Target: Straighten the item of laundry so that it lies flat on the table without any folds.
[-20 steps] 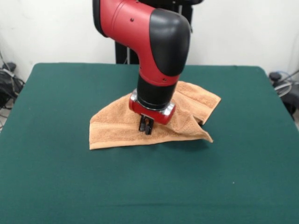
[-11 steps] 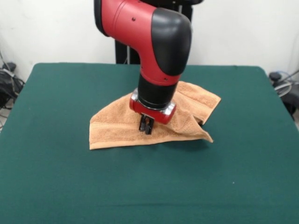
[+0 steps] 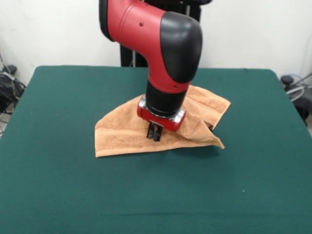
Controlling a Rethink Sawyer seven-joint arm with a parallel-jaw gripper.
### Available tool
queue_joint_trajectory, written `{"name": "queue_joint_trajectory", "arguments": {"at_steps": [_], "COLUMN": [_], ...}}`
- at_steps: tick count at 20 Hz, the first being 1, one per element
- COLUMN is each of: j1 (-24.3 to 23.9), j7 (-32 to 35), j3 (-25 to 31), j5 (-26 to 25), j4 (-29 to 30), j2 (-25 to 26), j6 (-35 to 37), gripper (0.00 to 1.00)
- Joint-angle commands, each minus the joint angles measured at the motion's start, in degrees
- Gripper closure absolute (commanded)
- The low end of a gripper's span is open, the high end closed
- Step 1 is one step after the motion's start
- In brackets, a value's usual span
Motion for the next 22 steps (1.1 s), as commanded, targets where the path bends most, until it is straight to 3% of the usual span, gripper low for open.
{"name": "queue_joint_trajectory", "arguments": {"at_steps": [1,4,7,12,14,17,18,19,20,22], "j1": [-5.2,-7.6,-5.6,-7.3,-9.6,-8.5,-7.6,-5.2,0.9,3.4], "j7": [1.5,0.9,7.0,6.1,2.4,4.1,6.4,13.4,22.7,26.0], "j3": [12.3,15.4,12.8,14.3,16.8,15.1,14.1,11.3,3.6,0.3], "j5": [-3.1,-5.6,-2.3,-2.8,-5.9,-8.0,-8.0,-6.4,-1.2,1.4], "j4": [-11.7,-14.7,-17.4,-20.9,-21.3,-22.7,-22.6,-21.7,-22.3,-23.1], "j2": [18.2,23.2,25.9,28.2,28.7,29.6,29.7,29.8,31.6,32.5], "j6": [-8.7,-17.6,-16.2,-14.6,-16.8,-19.3,-21.0,-25.3,-27.0,-22.1], "gripper": [1.00,1.00,1.00,1.00,1.00,1.00,1.00,1.00,1.00,1.00]}}
